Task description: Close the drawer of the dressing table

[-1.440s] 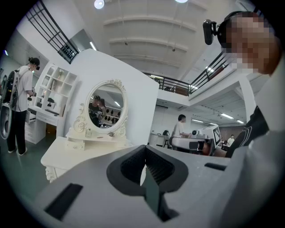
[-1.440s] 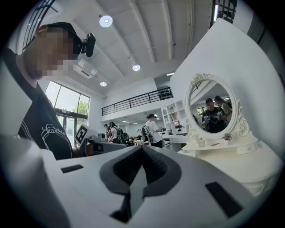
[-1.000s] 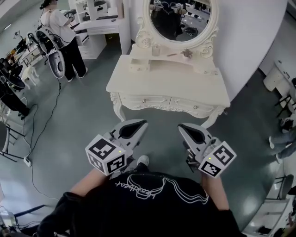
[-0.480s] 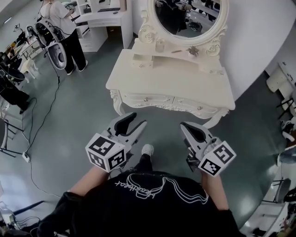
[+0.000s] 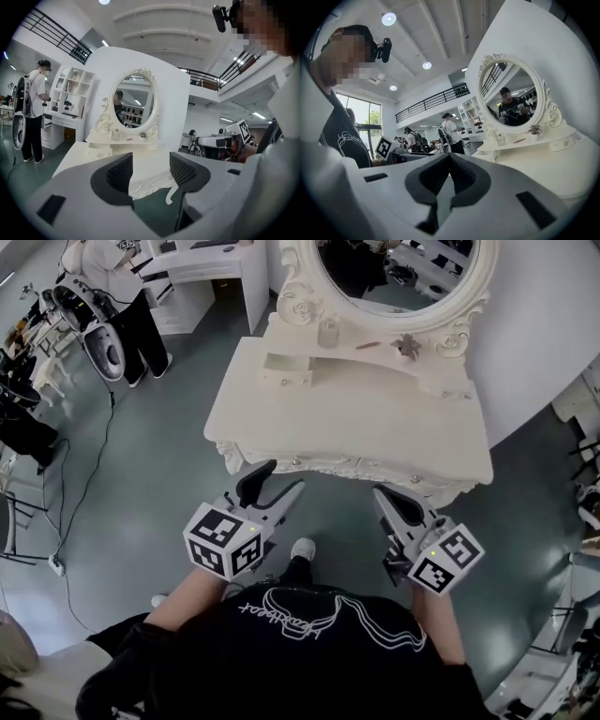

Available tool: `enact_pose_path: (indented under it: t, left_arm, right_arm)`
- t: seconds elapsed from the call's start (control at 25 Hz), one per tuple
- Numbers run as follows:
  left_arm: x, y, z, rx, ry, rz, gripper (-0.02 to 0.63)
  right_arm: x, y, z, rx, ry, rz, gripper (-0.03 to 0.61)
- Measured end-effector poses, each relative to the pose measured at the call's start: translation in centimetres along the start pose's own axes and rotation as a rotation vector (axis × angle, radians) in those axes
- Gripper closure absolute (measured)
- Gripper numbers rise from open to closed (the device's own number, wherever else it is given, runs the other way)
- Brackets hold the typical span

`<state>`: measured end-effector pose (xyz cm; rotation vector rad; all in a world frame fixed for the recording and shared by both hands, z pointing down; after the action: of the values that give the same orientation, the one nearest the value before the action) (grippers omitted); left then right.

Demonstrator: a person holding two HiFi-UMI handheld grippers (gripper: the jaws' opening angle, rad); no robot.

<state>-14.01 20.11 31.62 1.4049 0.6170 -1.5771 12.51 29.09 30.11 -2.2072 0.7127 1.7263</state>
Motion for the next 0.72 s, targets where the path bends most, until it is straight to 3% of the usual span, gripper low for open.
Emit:
enact_pose_path:
  t: [0.4, 0.72]
  left_arm:
    - [2.5, 9.1, 10.3, 0.028, -0.020, 0.050, 0.373]
    - [2.8, 13.0, 15.6, 0.058, -0.017, 0.064, 0.374]
  right_arm:
    - [2.5, 9.5, -9.4, -0.032, 0.033, 0.049, 0.575]
    - [2.5, 13.2, -12.6, -0.045, 0.048, 0.077, 0.575]
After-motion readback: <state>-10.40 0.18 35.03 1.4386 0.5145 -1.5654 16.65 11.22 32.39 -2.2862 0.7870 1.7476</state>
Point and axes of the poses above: the fingertips, and each gripper's own axes: y forward along the fingers, z to its left, x out of its top, the point moved 10 cm from there along -y, backward along the fingers, and after that the axes turned 4 degrees about -x, right-handed, at the moved point
